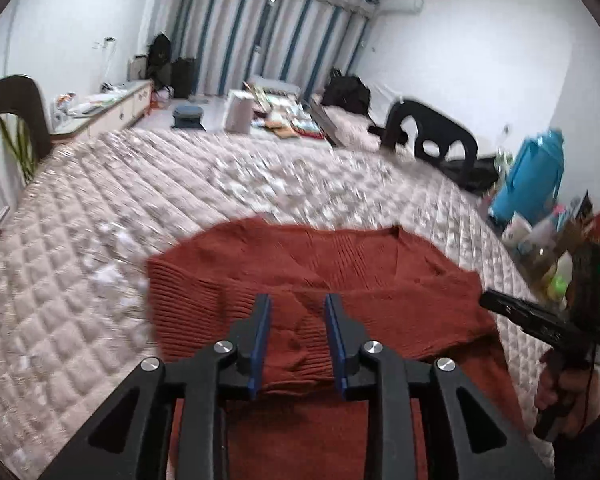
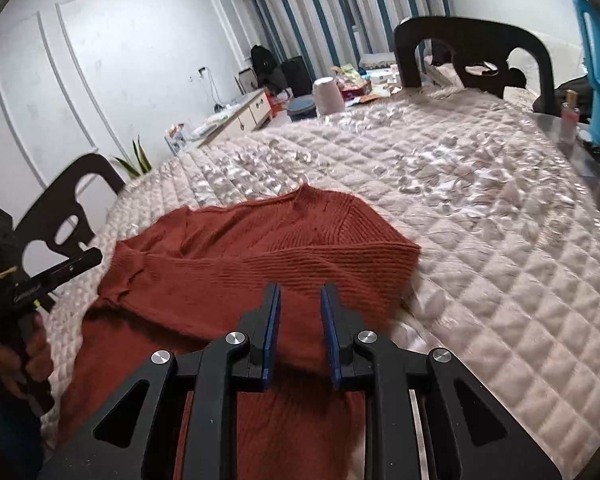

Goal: Fold small clothes
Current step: 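Lay the sleeve over the first one and open the right gripper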

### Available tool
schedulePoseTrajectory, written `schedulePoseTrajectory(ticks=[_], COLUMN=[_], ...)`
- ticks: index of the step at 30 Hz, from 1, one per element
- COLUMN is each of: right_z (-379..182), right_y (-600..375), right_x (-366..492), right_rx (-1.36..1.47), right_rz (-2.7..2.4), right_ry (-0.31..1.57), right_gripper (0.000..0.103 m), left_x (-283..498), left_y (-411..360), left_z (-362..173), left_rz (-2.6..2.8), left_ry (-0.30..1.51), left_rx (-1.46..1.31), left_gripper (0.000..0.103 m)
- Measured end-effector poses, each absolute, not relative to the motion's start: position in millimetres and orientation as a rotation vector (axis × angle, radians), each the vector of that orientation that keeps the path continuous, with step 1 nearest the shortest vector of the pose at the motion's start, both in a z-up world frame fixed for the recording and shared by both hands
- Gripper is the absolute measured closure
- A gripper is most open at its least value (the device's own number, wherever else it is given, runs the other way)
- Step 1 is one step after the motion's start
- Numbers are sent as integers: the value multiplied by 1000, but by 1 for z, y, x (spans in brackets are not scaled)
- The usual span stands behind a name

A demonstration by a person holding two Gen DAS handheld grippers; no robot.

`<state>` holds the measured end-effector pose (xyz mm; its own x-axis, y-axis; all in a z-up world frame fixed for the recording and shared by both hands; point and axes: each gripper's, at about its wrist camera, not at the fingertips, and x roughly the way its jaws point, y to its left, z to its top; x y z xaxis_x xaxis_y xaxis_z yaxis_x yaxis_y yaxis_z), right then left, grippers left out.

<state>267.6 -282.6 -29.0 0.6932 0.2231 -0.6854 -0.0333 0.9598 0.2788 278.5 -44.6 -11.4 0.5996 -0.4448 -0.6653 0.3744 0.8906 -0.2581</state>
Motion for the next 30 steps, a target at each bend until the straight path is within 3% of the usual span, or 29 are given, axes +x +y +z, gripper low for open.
schedulePoseTrajectory(ticks=[3, 10, 16, 20, 24, 30], right_z=[-52, -35, -47, -34, -51, -33], right_y=[-284, -290, -288, -278, -266, -266], right_x=[283, 254, 255, 241, 245, 224], right_rx=[231, 225, 220, 171, 119, 156], right_rz=[115, 120, 115, 126, 128, 139], right_ry=[874, 820, 852, 810, 883, 845], right_gripper=[82, 82, 82, 82, 82, 82], left_x=[292, 273, 267, 252, 253, 228], left_y=[-50, -49, -52, -54, -56, -46], left_z=[-42, -28, -32, -25, -37, -21], left_rz=[-417, -401, -367, -354, -340, -338], left_ry=[885, 804, 826, 800, 834, 812], left_rx=[-58, 1, 41, 89, 118, 130], left_gripper=[73, 72, 70, 62, 61, 60])
